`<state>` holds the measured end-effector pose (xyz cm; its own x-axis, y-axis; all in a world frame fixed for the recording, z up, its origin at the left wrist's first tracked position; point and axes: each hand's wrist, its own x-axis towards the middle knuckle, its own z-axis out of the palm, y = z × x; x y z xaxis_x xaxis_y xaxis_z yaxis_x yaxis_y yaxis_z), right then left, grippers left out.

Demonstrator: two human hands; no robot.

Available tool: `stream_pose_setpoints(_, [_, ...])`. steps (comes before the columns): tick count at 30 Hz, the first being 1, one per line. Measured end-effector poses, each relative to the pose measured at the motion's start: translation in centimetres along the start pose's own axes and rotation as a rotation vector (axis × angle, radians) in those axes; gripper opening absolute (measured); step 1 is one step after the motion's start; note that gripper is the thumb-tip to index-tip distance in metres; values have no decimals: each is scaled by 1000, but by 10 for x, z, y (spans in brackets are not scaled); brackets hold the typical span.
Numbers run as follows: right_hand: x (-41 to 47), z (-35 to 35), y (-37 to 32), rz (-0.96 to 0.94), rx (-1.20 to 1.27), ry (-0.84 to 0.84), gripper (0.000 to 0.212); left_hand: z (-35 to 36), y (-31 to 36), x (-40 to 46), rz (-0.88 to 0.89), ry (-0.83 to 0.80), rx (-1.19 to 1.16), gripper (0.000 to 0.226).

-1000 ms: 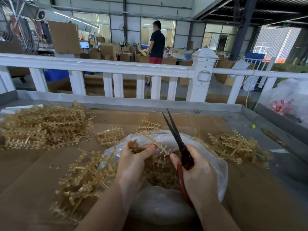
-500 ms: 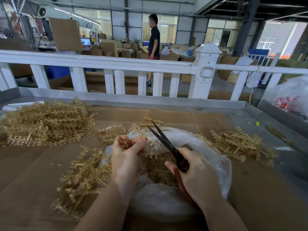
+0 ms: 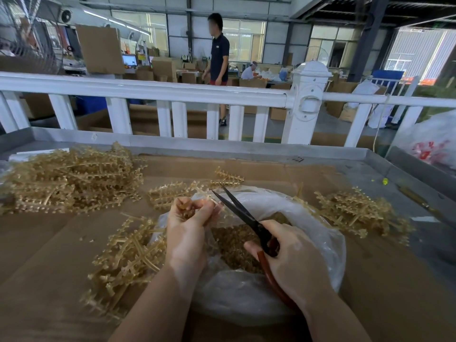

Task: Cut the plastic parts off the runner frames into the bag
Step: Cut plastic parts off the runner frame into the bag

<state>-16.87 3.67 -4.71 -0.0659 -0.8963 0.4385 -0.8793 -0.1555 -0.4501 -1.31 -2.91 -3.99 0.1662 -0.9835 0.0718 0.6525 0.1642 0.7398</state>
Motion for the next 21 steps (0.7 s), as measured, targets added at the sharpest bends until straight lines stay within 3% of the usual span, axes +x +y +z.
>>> stream_pose_setpoints(21, [-1, 0, -2, -71, -52, -7, 37, -3, -5, 2, 34, 11, 17, 34])
